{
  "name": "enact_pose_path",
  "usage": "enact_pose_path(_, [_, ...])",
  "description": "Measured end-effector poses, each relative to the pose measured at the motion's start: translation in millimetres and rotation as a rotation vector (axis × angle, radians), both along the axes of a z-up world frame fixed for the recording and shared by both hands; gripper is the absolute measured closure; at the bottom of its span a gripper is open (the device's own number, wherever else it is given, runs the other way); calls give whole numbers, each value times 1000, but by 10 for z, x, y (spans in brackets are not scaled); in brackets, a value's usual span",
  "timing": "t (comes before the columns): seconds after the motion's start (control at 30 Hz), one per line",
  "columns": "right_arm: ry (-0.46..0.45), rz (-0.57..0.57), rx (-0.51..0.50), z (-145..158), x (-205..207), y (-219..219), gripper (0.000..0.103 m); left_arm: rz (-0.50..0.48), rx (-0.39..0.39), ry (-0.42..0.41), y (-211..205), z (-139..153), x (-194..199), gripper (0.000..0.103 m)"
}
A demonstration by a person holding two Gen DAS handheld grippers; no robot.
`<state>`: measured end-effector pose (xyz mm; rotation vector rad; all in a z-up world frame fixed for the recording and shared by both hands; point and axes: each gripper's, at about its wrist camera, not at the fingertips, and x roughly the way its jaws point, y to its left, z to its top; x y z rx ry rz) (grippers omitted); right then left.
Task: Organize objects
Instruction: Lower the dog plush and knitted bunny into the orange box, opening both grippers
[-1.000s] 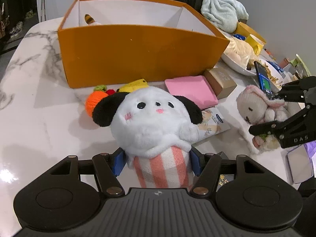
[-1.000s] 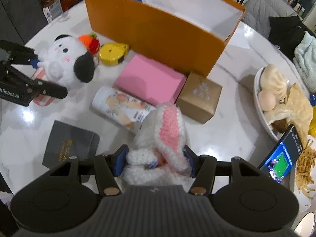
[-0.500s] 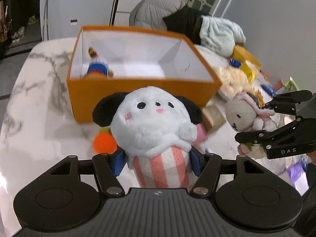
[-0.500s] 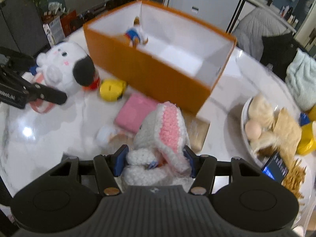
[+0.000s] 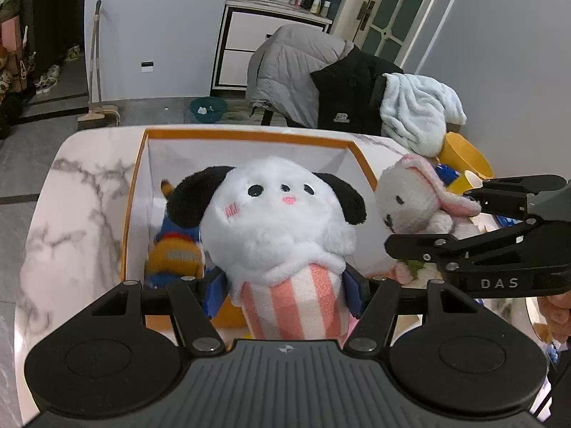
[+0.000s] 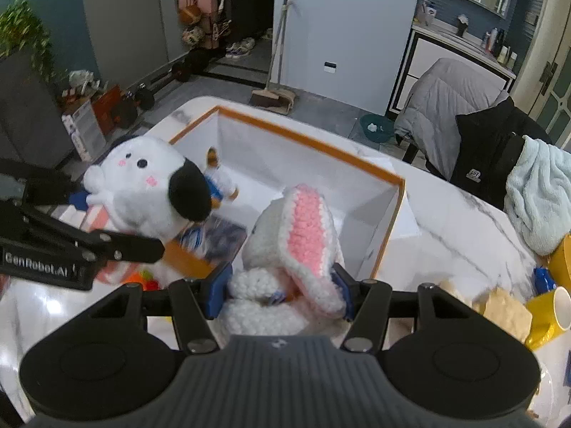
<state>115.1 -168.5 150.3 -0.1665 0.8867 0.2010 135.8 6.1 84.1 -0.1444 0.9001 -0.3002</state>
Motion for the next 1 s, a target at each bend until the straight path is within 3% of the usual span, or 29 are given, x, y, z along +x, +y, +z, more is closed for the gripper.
enact_pose_path(0.4, [-22,-74,74,-87,580,-95,43,25,50,41,-30,-190,547,29])
enact_pose_path(0.7, [63,-106,57,-553,877,-80,42,51,67,119,-20,-596,796,29])
enact_pose_path(1.0, [131,-161,74,-877,1010,-210,42,-3,186,136,-255,-817,826,29])
